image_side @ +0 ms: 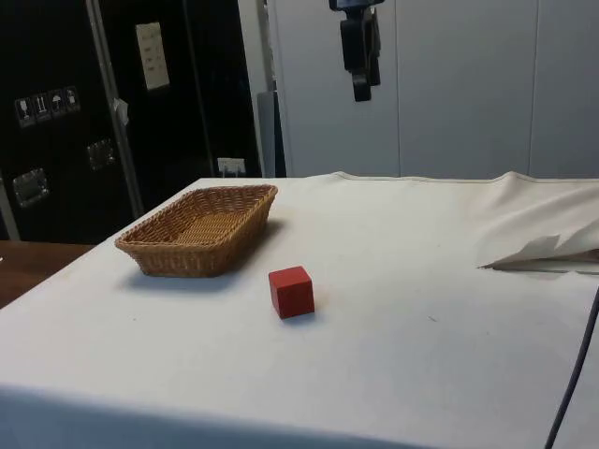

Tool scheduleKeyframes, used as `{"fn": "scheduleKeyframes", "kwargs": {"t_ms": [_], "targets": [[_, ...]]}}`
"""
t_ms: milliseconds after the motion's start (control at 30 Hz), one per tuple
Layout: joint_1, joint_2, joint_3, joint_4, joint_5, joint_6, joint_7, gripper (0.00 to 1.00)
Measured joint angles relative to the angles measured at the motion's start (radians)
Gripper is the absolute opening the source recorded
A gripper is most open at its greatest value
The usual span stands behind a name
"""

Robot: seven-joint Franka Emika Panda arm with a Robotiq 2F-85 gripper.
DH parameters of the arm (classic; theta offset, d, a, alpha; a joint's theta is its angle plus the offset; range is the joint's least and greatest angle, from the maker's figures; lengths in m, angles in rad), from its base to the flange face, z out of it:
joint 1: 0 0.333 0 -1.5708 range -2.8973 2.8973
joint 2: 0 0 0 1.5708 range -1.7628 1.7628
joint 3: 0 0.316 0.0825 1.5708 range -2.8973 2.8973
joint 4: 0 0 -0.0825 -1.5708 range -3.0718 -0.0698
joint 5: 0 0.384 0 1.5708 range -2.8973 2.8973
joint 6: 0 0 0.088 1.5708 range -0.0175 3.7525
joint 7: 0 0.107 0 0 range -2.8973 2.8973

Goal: Pick up the cube and place it into the basket.

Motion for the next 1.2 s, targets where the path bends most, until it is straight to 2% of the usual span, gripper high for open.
{"fn": "scheduleKeyframes", "kwargs": {"t_ms": [533, 1200], "targets": [[0.005, -0.047, 0.056, 0.003, 0.007, -0.045, 0.051, 1.00], [0.013, -0.042, 0.142, 0.016, 0.046, -0.056, 0.125, 1.00]]}}
